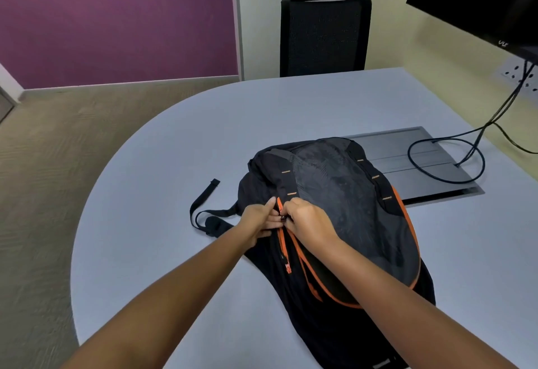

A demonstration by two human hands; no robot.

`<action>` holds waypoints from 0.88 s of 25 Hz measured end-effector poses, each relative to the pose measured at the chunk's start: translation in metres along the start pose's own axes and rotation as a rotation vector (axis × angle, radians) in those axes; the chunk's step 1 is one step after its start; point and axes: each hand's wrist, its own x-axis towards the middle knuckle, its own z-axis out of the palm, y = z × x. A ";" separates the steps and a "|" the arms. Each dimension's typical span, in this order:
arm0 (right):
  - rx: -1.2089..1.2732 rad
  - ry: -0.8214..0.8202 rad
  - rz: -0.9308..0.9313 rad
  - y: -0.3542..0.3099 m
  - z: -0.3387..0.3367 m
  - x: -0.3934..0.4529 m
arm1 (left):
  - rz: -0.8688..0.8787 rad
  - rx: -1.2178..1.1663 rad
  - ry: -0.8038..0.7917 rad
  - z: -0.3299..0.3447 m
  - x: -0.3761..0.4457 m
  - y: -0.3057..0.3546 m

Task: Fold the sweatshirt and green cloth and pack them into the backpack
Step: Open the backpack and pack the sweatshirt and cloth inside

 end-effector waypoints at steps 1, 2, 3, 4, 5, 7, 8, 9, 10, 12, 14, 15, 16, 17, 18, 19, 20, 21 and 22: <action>-0.020 0.037 -0.044 -0.001 0.000 -0.003 | -0.007 0.034 -0.006 0.003 0.005 0.005; -0.039 0.058 -0.091 -0.002 0.002 -0.006 | -0.005 0.098 -0.004 0.009 0.010 0.007; -0.071 0.048 -0.127 -0.003 0.002 -0.010 | 0.007 0.177 0.013 0.014 0.014 0.008; -0.091 0.037 -0.150 -0.004 0.000 -0.014 | 0.026 0.251 0.047 0.021 0.018 0.007; -0.100 0.028 -0.176 -0.002 -0.002 -0.017 | 0.042 0.304 0.085 0.026 0.020 0.007; -0.109 0.016 -0.208 0.003 -0.006 -0.025 | 0.050 0.342 0.127 0.034 0.020 0.005; -0.138 0.009 -0.221 0.004 -0.009 -0.030 | 0.035 0.328 0.119 0.036 0.019 0.004; -0.168 0.009 -0.245 0.005 -0.011 -0.035 | 0.018 0.307 0.107 0.038 0.018 0.002; -0.186 0.008 -0.267 0.007 -0.012 -0.041 | 0.004 0.294 0.099 0.039 0.017 0.001; -0.163 0.007 -0.306 0.009 -0.012 -0.052 | -0.024 0.284 0.086 0.039 0.012 0.001; -0.109 -0.027 -0.363 0.018 -0.009 -0.068 | -0.049 0.255 0.110 0.038 0.013 0.001; -0.090 -0.068 -0.378 0.023 -0.006 -0.082 | -0.048 0.237 0.128 0.038 0.014 0.001; -0.082 -0.114 -0.387 0.029 -0.002 -0.099 | -0.047 0.210 0.148 0.035 0.015 0.000; -0.098 -0.164 -0.355 0.035 -0.007 -0.128 | -0.046 0.197 0.126 0.041 0.009 0.000; -0.131 -0.197 -0.311 0.042 -0.014 -0.165 | -0.041 0.196 0.098 0.052 0.001 0.001; -0.130 -0.247 -0.298 0.051 -0.011 -0.185 | -0.036 0.159 0.118 0.046 0.002 0.003; -0.121 -0.270 -0.268 0.062 -0.010 -0.203 | -0.026 0.125 0.146 0.042 0.003 0.004; -0.097 -0.259 -0.207 0.070 -0.012 -0.214 | -0.016 0.100 0.171 0.037 0.005 0.004; -0.039 -0.239 -0.113 0.072 -0.012 -0.218 | 0.008 0.063 0.210 0.031 0.010 0.001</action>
